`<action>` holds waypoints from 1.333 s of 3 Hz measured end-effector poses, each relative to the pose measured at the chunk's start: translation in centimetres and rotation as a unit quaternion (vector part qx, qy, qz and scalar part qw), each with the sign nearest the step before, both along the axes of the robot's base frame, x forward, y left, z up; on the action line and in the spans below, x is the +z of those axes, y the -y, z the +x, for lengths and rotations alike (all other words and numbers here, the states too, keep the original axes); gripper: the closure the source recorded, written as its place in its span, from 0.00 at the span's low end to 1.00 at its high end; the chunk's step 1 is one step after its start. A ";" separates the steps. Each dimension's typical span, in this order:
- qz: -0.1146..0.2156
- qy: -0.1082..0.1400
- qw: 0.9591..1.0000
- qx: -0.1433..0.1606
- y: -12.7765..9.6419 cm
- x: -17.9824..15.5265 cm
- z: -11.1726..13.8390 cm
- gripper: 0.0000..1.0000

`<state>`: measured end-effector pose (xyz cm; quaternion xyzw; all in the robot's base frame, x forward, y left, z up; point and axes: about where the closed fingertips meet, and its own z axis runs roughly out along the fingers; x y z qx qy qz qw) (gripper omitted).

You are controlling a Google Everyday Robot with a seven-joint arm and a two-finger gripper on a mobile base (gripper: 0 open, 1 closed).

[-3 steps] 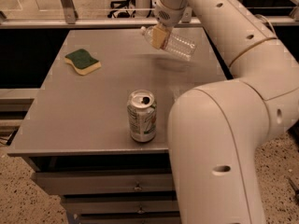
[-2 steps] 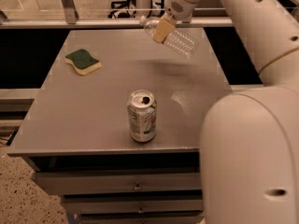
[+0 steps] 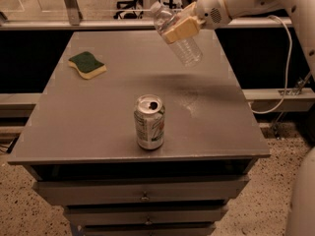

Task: Place water bottle upright

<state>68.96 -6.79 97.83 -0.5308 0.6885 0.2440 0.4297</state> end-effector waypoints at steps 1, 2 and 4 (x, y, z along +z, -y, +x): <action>0.139 0.037 0.988 0.061 -1.5 1.5 -2.5 1.00; 0.204 0.052 0.974 0.087 -2.2 1.9 -3.5 1.00; 0.264 0.032 0.959 0.099 -2.4 -0.3 -3.4 1.00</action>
Offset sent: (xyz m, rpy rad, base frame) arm -0.0483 0.0200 0.0236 0.5690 -0.1458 0.2287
